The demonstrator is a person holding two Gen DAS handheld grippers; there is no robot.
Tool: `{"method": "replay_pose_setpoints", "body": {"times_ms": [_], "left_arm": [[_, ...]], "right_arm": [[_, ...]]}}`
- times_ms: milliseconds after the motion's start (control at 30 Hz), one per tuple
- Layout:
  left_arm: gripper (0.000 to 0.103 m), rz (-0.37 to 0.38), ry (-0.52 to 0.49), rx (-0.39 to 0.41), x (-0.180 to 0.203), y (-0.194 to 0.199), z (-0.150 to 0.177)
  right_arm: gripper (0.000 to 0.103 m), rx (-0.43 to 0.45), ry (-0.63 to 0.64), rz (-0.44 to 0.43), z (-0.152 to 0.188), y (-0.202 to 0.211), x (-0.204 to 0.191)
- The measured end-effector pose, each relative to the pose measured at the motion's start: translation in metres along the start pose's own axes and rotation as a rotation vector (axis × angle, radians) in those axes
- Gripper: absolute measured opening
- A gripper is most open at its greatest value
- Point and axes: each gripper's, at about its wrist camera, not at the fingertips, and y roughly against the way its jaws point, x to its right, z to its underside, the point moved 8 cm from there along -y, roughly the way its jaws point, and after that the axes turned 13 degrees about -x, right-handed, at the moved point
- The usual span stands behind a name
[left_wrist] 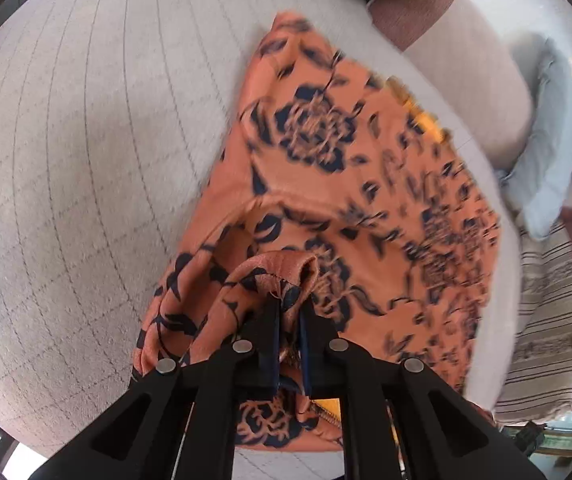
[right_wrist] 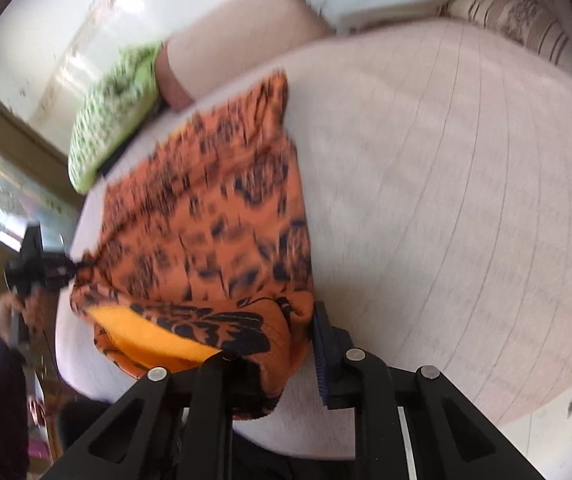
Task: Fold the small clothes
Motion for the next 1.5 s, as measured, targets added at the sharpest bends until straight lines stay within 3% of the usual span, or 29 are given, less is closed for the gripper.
{"method": "replay_pose_setpoints", "body": {"times_ms": [233,367,500,600,700,800,900,1000,1067,1100,1267,1367,1433,1500], "left_arm": [[0.007,0.086,-0.021,0.087,0.022,0.056,-0.035],[0.007,0.1,-0.015,0.134,0.035,0.082,-0.085],[0.007,0.072,0.018,0.153,0.047,0.076,-0.146],[0.007,0.033,0.056,0.143,0.044,0.053,-0.19],[0.007,-0.005,0.137,0.124,0.028,0.015,-0.224],[0.012,0.033,0.186,0.156,0.012,-0.007,-0.238],[0.017,0.129,0.186,0.255,0.006,0.001,-0.235],[0.034,0.173,0.181,0.406,0.0,0.035,-0.227],[0.048,0.19,0.216,0.526,-0.006,0.065,-0.209],[0.053,0.184,0.221,0.552,-0.006,0.073,-0.2],[0.054,0.148,0.196,0.593,0.01,0.082,-0.135],[0.062,0.14,0.212,0.626,0.018,0.068,-0.092],[0.062,0.155,0.257,0.624,0.02,0.045,-0.076],[0.062,0.146,0.311,0.611,0.014,0.018,-0.063]], "right_arm": [[0.015,0.095,0.004,-0.023,-0.096,0.011,-0.02],[0.015,0.128,-0.01,-0.05,-0.173,0.001,-0.036],[0.015,0.123,-0.041,-0.036,-0.251,-0.031,-0.048],[0.015,0.054,-0.076,0.0,-0.297,-0.076,-0.049],[0.016,-0.07,-0.189,-0.045,-0.324,-0.132,-0.036],[0.016,-0.124,-0.261,-0.088,-0.329,-0.167,-0.022],[0.016,-0.115,-0.28,-0.195,-0.322,-0.171,-0.011],[0.02,-0.041,-0.259,-0.299,-0.313,-0.144,0.0],[0.04,0.013,-0.233,-0.293,-0.303,-0.119,0.003],[0.057,0.038,-0.212,-0.274,-0.298,-0.108,0.001],[0.06,0.125,-0.073,-0.21,-0.277,-0.058,-0.032],[0.06,0.141,-0.016,-0.22,-0.268,-0.04,-0.055],[0.061,0.162,-0.037,-0.2,-0.272,-0.037,-0.064],[0.062,0.165,-0.134,-0.219,-0.288,-0.037,-0.06]]}}
